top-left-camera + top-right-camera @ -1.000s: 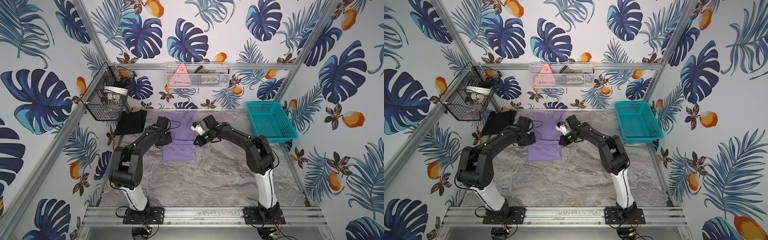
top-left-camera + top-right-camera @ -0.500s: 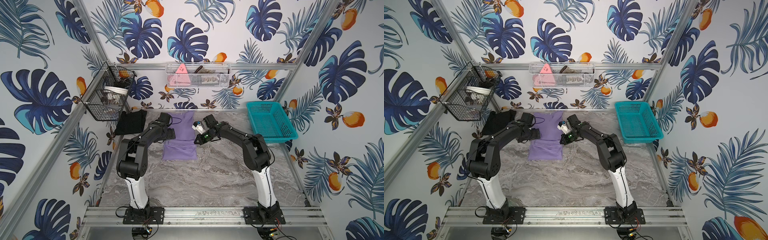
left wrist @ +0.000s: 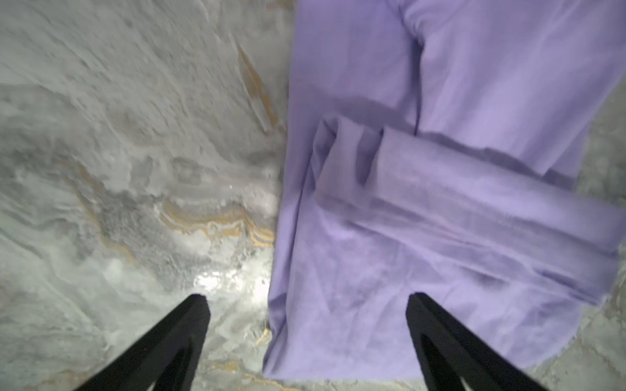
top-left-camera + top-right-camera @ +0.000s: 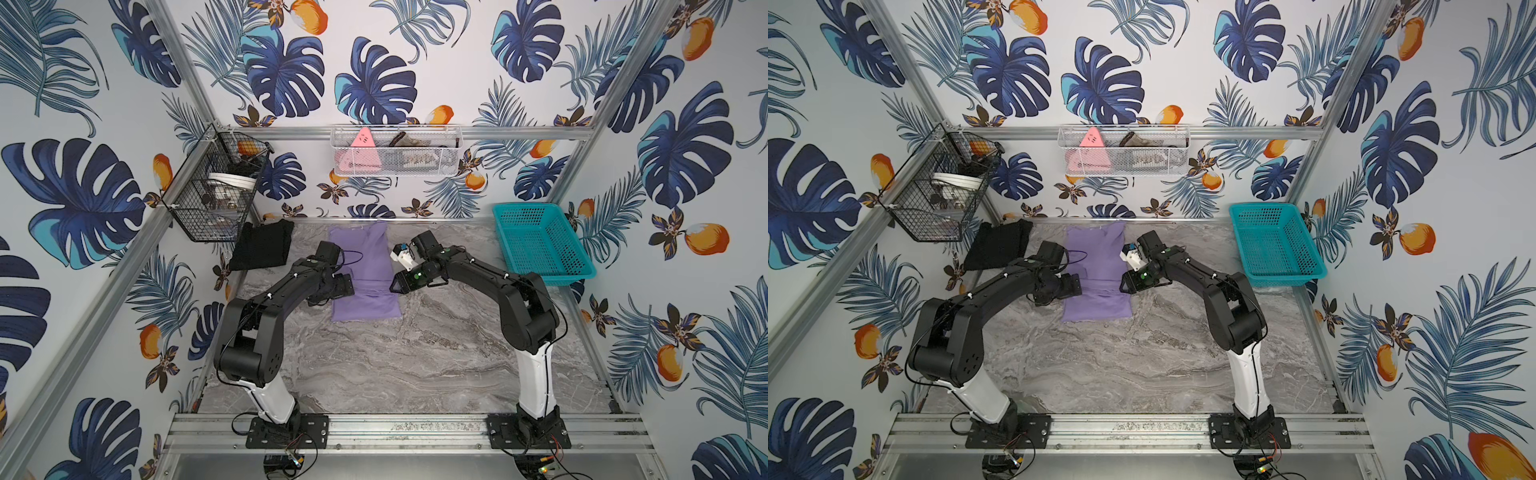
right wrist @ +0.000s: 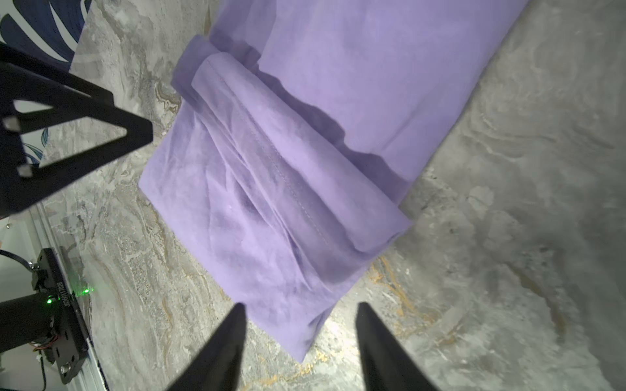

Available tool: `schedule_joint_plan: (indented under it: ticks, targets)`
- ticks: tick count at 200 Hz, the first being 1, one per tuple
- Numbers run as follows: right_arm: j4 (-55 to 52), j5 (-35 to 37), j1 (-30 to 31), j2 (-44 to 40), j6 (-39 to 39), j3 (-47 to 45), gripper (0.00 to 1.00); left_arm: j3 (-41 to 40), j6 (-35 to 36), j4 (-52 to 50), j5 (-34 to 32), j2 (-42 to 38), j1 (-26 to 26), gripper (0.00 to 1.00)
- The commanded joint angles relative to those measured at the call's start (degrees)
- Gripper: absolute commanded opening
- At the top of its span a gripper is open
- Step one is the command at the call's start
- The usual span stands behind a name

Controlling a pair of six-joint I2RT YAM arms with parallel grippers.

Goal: Fold and stack t-shirts
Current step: Fold the T-shirt.

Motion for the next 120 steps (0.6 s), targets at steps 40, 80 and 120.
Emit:
schedule_joint_plan:
  ticks: [40,80,120]
  targets:
    - [-1.1,-1.0,3.9,2.1,1.9,1.7,0.00,-4.5,-1.8,2.5,1.0,-2.6,-1.0,0.00]
    - [-1.8,-2.8,4.7,5.7,1.1,4.3,0.00,-3.7,-1.2,3.3,0.2,-1.6,-0.9,0.00]
    - [-1.8,-3.8,5.2,7.9,0.8,5.3,0.00,-3.9,-1.0,4.6,-0.1,0.7,-1.0,0.00]
